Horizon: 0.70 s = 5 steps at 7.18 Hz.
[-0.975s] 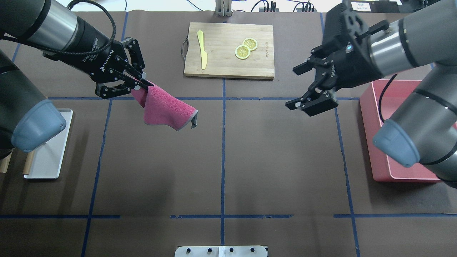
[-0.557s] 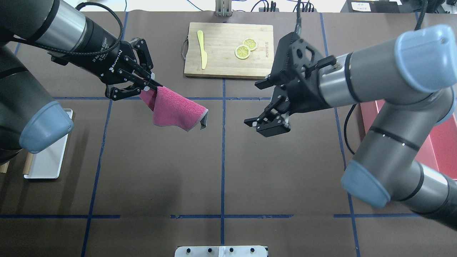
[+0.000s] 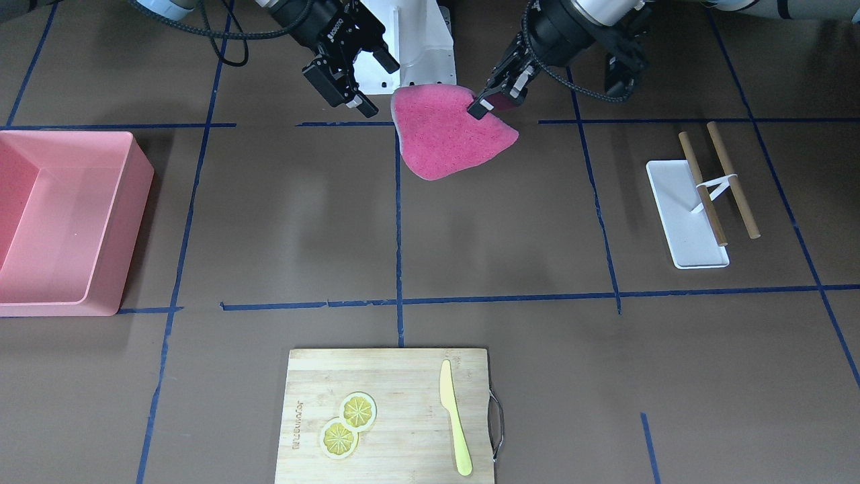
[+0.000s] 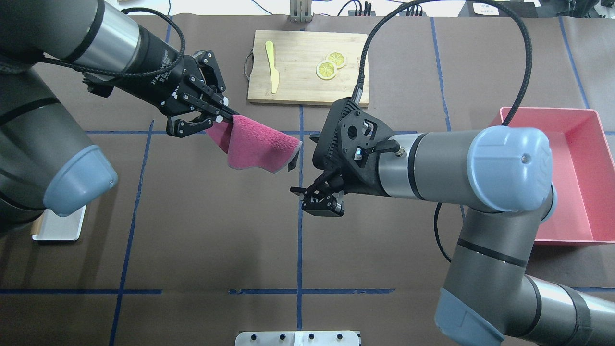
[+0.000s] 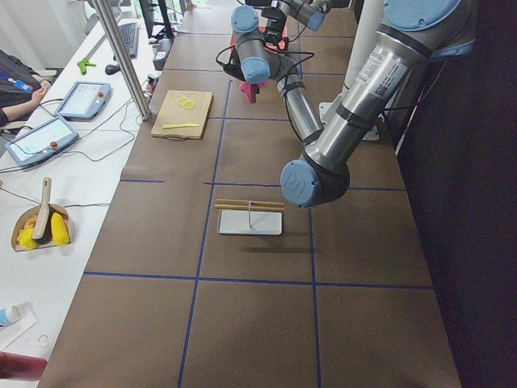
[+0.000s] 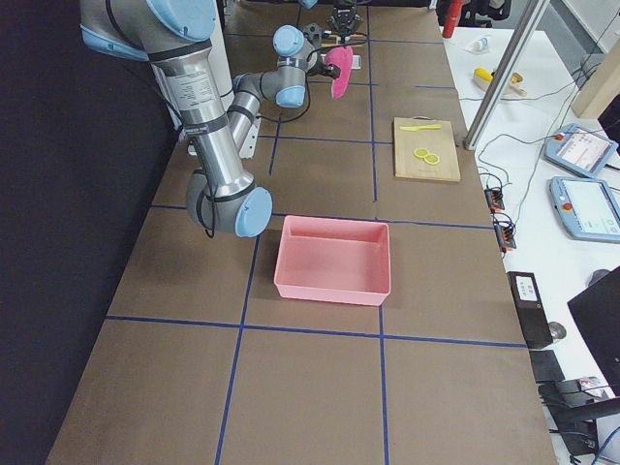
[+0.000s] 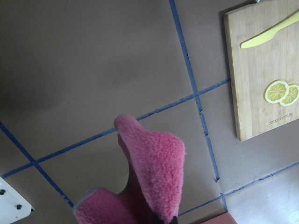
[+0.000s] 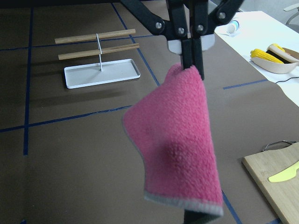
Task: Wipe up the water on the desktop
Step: 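Grasp the towel's hanging corner with the right gripper while the left gripper releases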
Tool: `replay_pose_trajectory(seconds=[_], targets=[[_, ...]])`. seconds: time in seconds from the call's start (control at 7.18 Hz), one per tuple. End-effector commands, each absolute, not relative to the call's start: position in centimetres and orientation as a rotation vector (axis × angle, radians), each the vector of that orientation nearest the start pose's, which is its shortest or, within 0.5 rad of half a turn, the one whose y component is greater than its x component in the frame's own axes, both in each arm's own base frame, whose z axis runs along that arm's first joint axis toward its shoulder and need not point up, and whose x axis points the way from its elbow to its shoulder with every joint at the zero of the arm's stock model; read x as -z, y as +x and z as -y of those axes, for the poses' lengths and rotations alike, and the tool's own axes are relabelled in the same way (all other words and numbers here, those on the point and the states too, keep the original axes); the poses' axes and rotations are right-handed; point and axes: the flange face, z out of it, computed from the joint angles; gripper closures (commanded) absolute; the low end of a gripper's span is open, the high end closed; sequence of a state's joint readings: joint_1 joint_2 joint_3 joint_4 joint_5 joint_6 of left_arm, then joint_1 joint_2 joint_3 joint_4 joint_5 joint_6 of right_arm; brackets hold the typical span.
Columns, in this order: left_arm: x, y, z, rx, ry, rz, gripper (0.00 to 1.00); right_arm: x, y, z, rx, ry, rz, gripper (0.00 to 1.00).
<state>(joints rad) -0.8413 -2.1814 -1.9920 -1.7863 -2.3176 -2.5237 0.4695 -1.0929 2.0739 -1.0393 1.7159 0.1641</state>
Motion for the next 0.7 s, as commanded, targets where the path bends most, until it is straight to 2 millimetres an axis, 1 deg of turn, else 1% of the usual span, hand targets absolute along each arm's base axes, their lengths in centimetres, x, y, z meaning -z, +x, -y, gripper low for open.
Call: replay_pose_trajectory(seconds=[0.0,0.28,0.42,0.56], targets=[[-9.26,32.62,43.84,1.056,-0.766,-1.205,0.93,-11.84,-41.19,33.53,0.852,1.200,1.027,0.00],[-8.94,33.11,43.04,1.045,-0.782,-1.203,0.92,-11.71,-41.12,33.50,0.851,1.203,1.029,0.00],[-8.89,33.14,42.94,1.041,-0.782,-1.204,0.92,-11.38,-40.94,33.49,0.847,1.209,1.033,0.34],[-8.89,33.14,42.94,1.041,-0.782,-1.204,0.91,-11.39,-40.75,33.40,0.847,1.204,1.041,0.85]])
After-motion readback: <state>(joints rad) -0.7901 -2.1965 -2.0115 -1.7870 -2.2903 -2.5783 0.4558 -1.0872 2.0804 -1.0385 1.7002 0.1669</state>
